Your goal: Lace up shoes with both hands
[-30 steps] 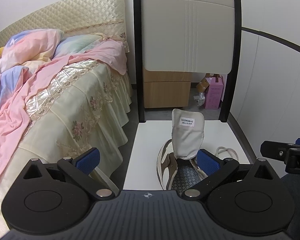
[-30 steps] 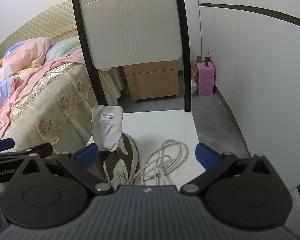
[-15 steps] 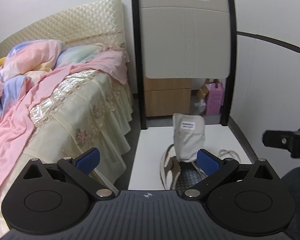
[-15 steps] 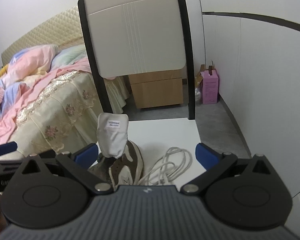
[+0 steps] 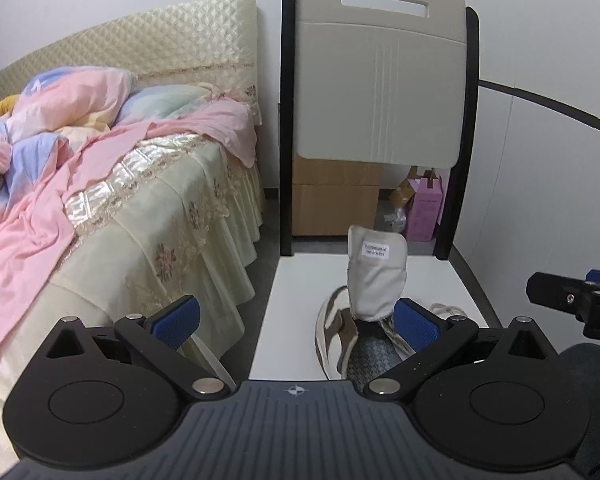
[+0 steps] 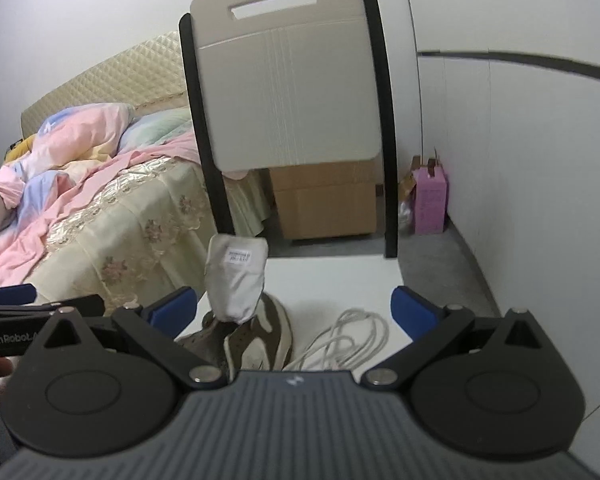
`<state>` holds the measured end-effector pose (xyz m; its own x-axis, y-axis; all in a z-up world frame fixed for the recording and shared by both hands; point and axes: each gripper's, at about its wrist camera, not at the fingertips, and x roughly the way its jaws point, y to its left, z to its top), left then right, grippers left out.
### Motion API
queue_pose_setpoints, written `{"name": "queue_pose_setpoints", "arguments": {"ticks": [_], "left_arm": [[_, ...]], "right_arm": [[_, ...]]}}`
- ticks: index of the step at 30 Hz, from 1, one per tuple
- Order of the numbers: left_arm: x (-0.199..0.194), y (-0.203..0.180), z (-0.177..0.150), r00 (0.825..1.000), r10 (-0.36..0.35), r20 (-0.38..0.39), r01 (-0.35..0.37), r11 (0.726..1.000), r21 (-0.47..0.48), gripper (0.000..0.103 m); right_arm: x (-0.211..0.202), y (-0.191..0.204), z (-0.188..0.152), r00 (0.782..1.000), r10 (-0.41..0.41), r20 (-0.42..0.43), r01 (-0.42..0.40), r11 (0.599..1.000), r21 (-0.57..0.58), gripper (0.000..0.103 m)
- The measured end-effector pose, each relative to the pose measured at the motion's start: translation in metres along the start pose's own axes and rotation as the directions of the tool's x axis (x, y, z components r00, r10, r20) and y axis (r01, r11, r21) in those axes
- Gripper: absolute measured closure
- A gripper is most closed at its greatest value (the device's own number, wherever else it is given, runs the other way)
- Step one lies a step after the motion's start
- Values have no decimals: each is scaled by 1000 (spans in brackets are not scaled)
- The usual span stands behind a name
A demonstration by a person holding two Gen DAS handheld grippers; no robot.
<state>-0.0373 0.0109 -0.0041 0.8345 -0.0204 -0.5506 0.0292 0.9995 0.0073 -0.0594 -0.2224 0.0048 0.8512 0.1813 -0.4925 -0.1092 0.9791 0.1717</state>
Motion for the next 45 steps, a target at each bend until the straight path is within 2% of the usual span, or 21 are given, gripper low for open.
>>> {"name": "queue_pose_setpoints", "arguments": {"ticks": [2,6,15,18,21,26,27,28,31,33,35,37,39,42,44,45], "left_arm": [[-1,0,-2,1000,-5,-5,5,1000,6,0],[0,-1,-6,1000,-14,-11,14,1000,9,0],[13,-4,-4,999,-50,-2,50,998,31,1],[20,-7,-5,997,-69,-19,70,996,49,1],[27,-9,-7,996,-84,-31,86,995,55,7],[43,-14,-10,993,-108,-48,111,991,70,16],[48,-16,-12,992,-110,-57,114,990,86,19],[53,-18,-12,992,-107,-64,113,989,98,24],[71,-19,-12,990,-101,-94,110,990,90,39],[81,-17,-13,987,-108,-116,118,989,89,45],[92,-16,-14,985,-105,-133,118,989,93,55],[98,-14,-14,979,-126,-163,139,987,75,60],[99,-16,-17,975,-134,-177,151,985,87,60],[100,-20,-25,971,-133,-201,159,980,121,60],[101,-23,-30,967,-142,-214,174,974,142,60],[102,-25,-32,967,-130,-221,167,973,161,60]], "right_arm": [[-1,2,-2,999,-27,-20,27,1000,-10,0],[-4,-2,-6,1000,6,7,-6,1000,22,0],[8,-18,-17,997,68,-29,-62,985,158,1],[9,-18,-19,998,65,-21,-61,985,164,1],[15,-20,-22,995,93,-37,-84,976,203,1],[34,-15,-27,988,141,-60,-128,976,176,6],[40,-16,-27,985,158,-72,-143,972,185,11],[47,-17,-28,980,178,-85,-158,967,198,25],[68,-20,-27,968,215,-129,-182,956,229,46],[80,-20,-29,958,247,-149,-207,948,243,50],[89,-19,-31,943,290,-164,-243,935,257,50],[95,-16,-34,931,321,-173,-270,926,263,50],[99,-13,-36,922,344,-176,-293,919,263,49],[109,-7,-39,921,331,-204,-285,932,224,50],[115,-6,-42,920,320,-227,-275,938,211,54],[118,-5,-43,915,326,-237,-279,937,209,61]]}}
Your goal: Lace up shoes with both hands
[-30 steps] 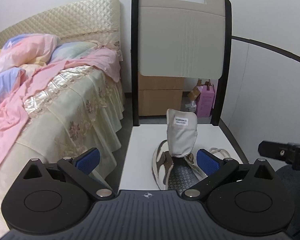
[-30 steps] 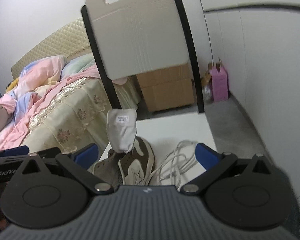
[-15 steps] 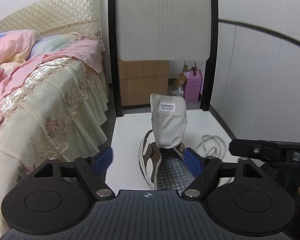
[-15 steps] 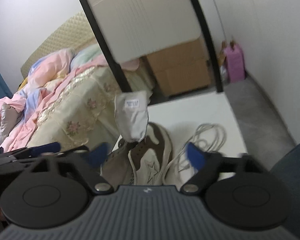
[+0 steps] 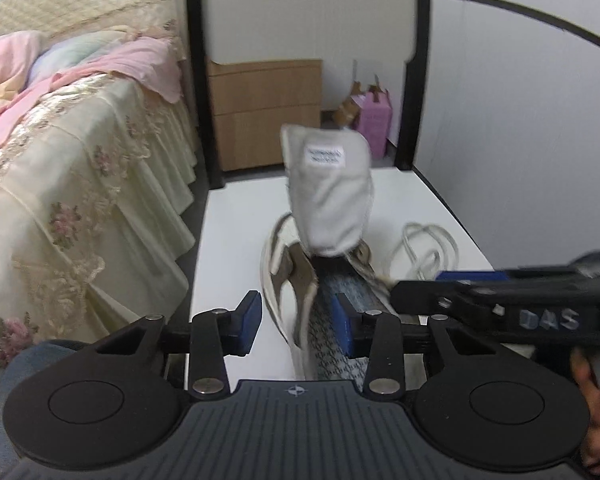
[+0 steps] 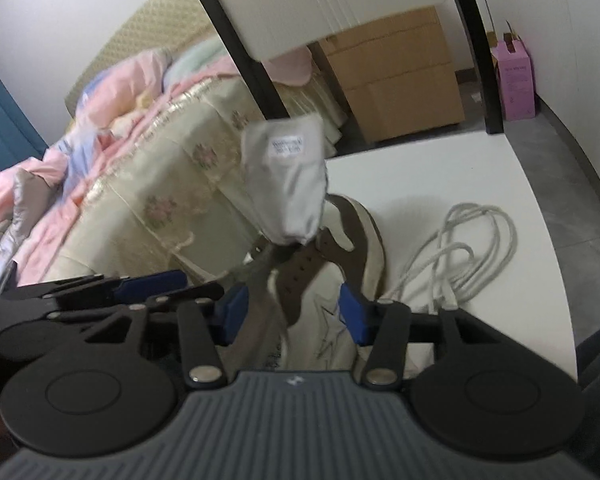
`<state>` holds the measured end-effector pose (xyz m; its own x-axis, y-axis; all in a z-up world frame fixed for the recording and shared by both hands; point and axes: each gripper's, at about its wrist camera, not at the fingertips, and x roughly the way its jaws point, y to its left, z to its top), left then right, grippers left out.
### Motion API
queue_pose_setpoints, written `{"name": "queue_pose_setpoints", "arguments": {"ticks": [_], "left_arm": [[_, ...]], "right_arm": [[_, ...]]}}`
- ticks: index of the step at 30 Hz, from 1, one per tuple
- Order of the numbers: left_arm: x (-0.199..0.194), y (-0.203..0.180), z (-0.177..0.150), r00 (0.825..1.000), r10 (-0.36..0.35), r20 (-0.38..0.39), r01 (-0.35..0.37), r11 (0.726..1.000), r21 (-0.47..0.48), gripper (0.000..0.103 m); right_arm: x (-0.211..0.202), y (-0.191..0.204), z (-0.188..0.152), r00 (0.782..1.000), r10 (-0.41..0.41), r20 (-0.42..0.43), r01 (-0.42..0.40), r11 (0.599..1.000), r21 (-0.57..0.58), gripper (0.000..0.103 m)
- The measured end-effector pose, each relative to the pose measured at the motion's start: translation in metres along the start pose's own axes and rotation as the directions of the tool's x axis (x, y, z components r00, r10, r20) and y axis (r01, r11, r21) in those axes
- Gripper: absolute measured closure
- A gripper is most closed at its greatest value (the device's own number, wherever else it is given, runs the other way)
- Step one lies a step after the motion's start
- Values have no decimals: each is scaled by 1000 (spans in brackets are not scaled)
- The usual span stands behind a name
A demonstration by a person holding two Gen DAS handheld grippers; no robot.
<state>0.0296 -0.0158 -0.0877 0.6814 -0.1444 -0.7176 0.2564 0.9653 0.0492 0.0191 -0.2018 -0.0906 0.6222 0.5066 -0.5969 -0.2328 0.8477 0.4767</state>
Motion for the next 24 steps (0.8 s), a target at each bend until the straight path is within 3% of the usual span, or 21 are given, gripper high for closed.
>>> {"name": "queue_pose_setpoints", "arguments": {"ticks": [4,5,7,8,12,16,24], "left_arm": [[15,2,-2,999,11,-37,-11,1000,1,63],[16,3,-2,999,16,-33,-16,1000,-1,74],[20,8,0,1000,11,-26,-11,1000,-28,84],[22,10,1,1000,-9,-30,8,999,-51,96],[28,11,8,999,-37,-20,35,996,-88,96],[39,11,18,997,-71,-6,70,991,-112,96],[60,9,32,998,-66,11,67,993,-101,96]], "right_arm": [[14,3,0,999,-25,-30,23,999,-39,77],[17,2,0,999,-25,-38,24,999,-33,78],[20,1,1,999,-23,-40,22,1000,-18,85],[19,1,1,999,-30,-34,29,999,-26,88],[18,-2,3,998,-56,-10,56,998,-16,94],[19,-12,11,997,-79,11,79,997,18,95],[31,-24,24,996,-83,30,81,995,60,95]]}}
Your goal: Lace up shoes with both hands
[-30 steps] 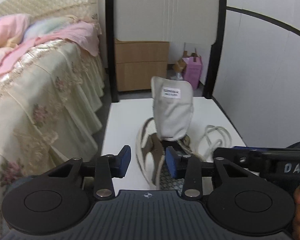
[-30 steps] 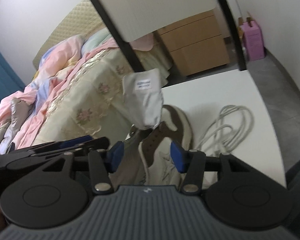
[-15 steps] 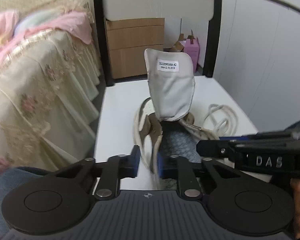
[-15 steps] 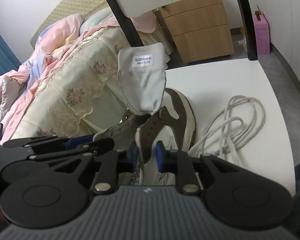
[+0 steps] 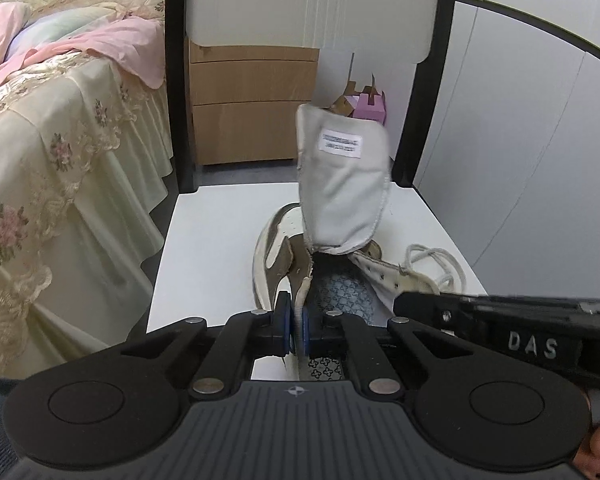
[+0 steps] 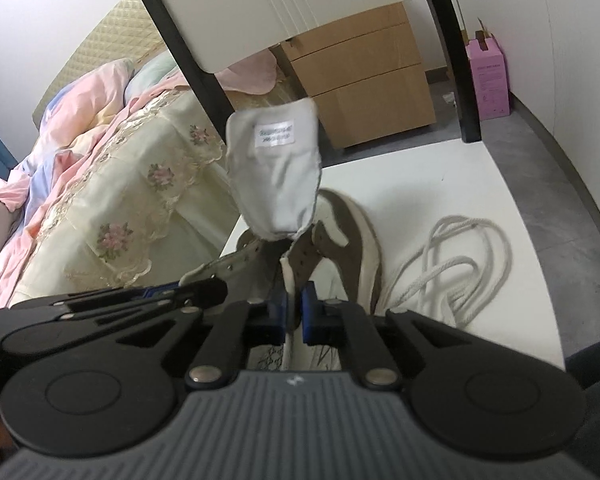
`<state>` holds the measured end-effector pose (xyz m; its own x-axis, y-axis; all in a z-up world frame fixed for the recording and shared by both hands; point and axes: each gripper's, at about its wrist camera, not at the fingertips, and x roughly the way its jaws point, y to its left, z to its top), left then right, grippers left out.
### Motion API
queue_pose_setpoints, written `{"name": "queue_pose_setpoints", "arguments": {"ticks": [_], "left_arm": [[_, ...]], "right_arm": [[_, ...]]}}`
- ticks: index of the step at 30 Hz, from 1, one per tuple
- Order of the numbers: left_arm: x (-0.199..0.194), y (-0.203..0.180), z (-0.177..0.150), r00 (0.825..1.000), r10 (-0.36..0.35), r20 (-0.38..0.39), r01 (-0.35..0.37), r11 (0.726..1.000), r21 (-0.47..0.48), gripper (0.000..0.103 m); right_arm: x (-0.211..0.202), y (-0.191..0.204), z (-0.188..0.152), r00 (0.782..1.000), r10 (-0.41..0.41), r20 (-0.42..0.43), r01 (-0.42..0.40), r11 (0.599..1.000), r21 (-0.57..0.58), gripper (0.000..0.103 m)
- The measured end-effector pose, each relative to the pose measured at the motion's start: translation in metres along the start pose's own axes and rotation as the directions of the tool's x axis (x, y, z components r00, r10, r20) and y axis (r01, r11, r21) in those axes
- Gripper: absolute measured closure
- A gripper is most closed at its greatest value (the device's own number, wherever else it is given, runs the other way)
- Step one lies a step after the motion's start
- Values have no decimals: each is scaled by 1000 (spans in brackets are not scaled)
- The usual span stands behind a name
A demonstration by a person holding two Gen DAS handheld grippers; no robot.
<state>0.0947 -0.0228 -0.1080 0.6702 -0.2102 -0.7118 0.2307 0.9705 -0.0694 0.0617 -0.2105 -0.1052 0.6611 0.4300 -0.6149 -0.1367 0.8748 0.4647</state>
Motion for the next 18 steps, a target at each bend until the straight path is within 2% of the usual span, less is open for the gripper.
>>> {"name": "queue_pose_setpoints", "arguments": {"ticks": [6,12,14,17,18], "left_arm": [[-1,2,-4,1000,-10,25,10,1000,3,95],[-8,4,-10,999,-33,35,32,999,10,92],[-10,4,-11,998,-54,35,53,998,28,81],[-15,2,-15,996,-68,55,65,996,59,69],[-16,0,-16,996,-72,59,68,995,70,69]], "right_arm": [[-3,-4,-2,1000,27,6,-27,1000,15,93],[-16,5,3,999,45,10,-45,997,-64,90],[-20,13,12,999,44,8,-42,990,-134,90],[-24,25,36,1000,29,-7,-30,965,-259,88],[-24,29,47,1000,26,-16,-30,952,-303,80]]}}
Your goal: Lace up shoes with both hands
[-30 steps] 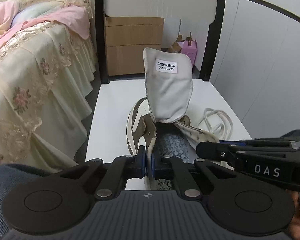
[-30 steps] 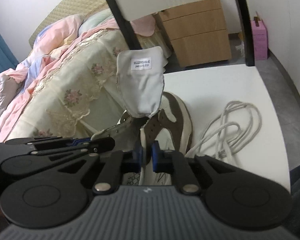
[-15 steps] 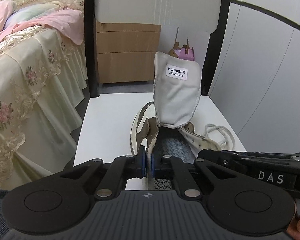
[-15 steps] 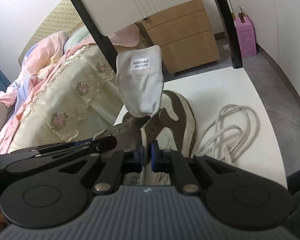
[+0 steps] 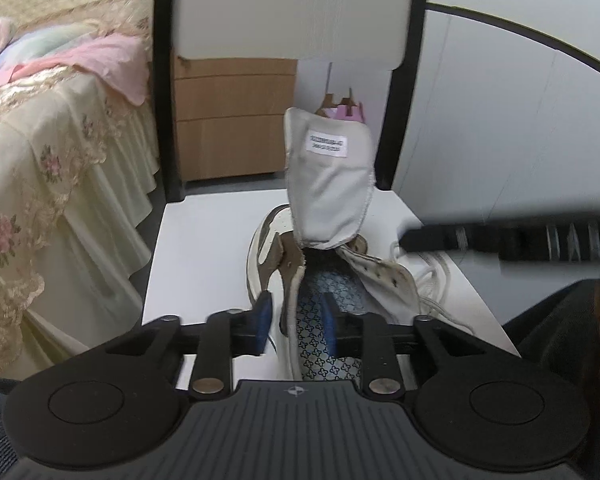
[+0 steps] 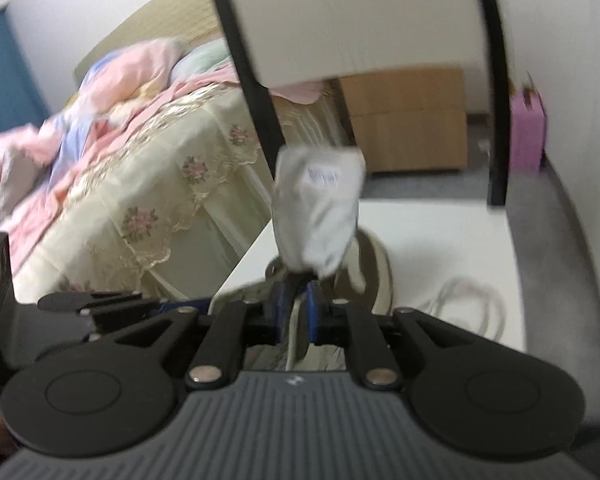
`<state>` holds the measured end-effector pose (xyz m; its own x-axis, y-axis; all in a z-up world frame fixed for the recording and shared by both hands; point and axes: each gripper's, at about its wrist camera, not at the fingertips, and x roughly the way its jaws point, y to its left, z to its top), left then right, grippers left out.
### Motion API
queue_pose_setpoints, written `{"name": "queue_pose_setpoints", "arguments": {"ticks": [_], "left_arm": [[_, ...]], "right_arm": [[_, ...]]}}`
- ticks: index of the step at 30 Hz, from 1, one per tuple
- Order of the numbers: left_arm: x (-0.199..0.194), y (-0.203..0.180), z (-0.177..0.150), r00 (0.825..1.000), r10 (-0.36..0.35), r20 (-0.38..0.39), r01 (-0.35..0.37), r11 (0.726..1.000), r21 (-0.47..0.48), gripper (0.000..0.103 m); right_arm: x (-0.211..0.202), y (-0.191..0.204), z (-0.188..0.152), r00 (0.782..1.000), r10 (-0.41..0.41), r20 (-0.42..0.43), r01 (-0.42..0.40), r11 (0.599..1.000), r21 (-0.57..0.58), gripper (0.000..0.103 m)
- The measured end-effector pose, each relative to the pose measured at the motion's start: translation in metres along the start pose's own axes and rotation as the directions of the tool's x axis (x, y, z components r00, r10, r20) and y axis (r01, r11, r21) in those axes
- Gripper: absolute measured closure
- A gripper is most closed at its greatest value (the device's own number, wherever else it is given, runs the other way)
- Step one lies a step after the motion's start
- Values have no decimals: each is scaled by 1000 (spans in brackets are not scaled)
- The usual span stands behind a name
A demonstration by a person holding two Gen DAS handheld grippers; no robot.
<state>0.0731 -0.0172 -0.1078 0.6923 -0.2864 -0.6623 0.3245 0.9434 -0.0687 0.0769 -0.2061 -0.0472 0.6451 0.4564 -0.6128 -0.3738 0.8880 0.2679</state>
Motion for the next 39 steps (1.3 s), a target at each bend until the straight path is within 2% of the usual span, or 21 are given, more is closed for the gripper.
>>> {"name": "queue_pose_setpoints", "arguments": {"ticks": [1,4,5,9,10,14,16,19,21,27,32,34,37,39], "left_arm": [[-1,-2,0,1000,-5,6,5,1000,14,69],[-1,-2,0,1000,-13,16,13,999,29,69],[0,-1,0,1000,-17,15,16,1000,27,69],[3,7,1,1000,-20,9,20,1000,-5,69],[3,9,1,1000,-18,10,18,1000,-13,69],[3,13,2,999,-39,7,39,999,-36,69],[2,14,3,999,-52,14,52,998,-42,69],[0,15,4,999,-49,22,49,998,-40,69],[0,16,4,999,-46,19,46,998,-39,70],[0,17,3,999,-29,17,29,999,-26,71],[-4,16,0,1000,-14,14,14,1000,-26,71],[-5,14,-3,1000,-6,9,6,1000,-18,71],[-8,12,-5,1000,2,11,-2,1000,-13,71],[-11,12,-5,1000,4,14,-3,1000,-10,71]], "right_arm": [[1,1,10,1000,-6,-6,6,999,-50,72],[9,11,44,998,-36,-46,23,967,-255,69],[13,14,55,997,-45,-64,22,948,-319,68],[37,27,90,983,-73,-166,-27,846,-532,47],[44,30,96,977,-83,-195,-46,814,-579,43],[75,49,107,946,-147,-289,-132,641,-756,39],[89,55,107,927,-173,-333,-188,554,-811,36],[112,62,103,892,-243,-381,-265,401,-877,36],[123,65,103,871,-259,-418,-325,334,-885,36],[141,76,100,828,-280,-485,-422,258,-869,36],[126,86,90,838,-257,-481,-435,217,-874,39],[114,90,89,848,-247,-468,-427,202,-881,53],[94,98,84,857,-253,-448,-415,176,-893,63],[81,103,75,857,-257,-447,-417,165,-894,66]]}}
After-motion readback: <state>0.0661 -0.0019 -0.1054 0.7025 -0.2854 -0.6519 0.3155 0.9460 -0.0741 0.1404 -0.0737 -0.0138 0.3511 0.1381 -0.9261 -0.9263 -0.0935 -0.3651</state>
